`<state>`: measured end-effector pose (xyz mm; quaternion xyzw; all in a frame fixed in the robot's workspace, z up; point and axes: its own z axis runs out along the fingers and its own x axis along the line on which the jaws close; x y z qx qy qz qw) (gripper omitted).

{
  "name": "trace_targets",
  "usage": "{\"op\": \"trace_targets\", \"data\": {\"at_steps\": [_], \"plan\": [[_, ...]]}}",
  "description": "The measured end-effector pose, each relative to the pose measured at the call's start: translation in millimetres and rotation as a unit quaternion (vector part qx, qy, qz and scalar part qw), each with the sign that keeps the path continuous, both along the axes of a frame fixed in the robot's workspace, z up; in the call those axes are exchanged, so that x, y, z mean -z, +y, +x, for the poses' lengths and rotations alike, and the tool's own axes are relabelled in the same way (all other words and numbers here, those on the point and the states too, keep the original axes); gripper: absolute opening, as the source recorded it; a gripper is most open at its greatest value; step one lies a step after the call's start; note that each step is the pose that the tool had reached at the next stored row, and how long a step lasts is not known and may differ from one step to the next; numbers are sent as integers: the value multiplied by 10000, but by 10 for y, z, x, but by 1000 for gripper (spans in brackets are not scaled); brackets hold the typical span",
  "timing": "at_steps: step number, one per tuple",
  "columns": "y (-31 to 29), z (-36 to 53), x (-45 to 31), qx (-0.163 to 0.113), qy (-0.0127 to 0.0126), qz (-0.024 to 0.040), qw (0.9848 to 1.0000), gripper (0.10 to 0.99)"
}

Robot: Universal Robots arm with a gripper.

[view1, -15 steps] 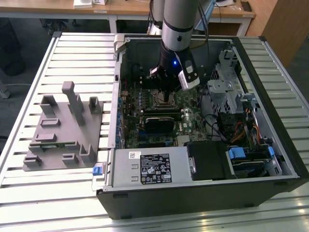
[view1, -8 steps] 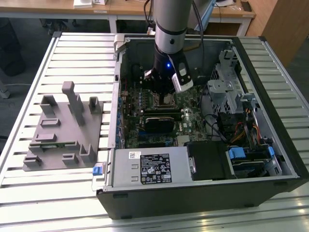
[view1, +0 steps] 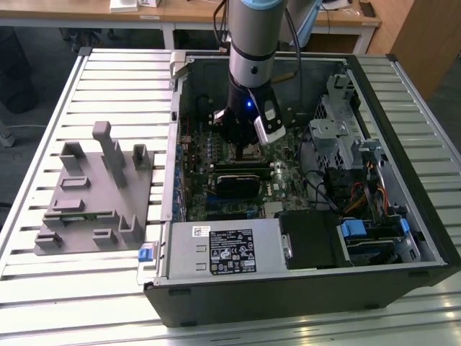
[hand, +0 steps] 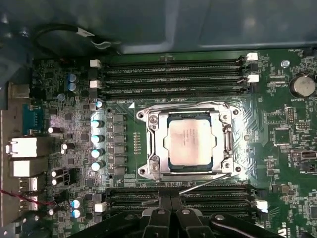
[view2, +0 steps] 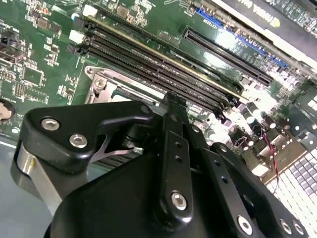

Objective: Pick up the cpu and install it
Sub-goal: 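Install the second cpu locking lever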

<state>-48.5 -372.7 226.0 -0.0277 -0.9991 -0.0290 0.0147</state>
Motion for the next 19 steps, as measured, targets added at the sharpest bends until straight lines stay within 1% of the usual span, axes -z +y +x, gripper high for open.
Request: {"op": "trace_targets", "data": {"at_steps": [8,13,15,18,19], "plan": [[-71,-8,89,1,4,39,10000,106],[-76,-36,156,0,6,45,10000,106],[-77,-53,177,1,7,66,10000,106],[-79,-70,194,1,6,120,9999,106],[-80,-72,194,0,6,121,9999,106]]}}
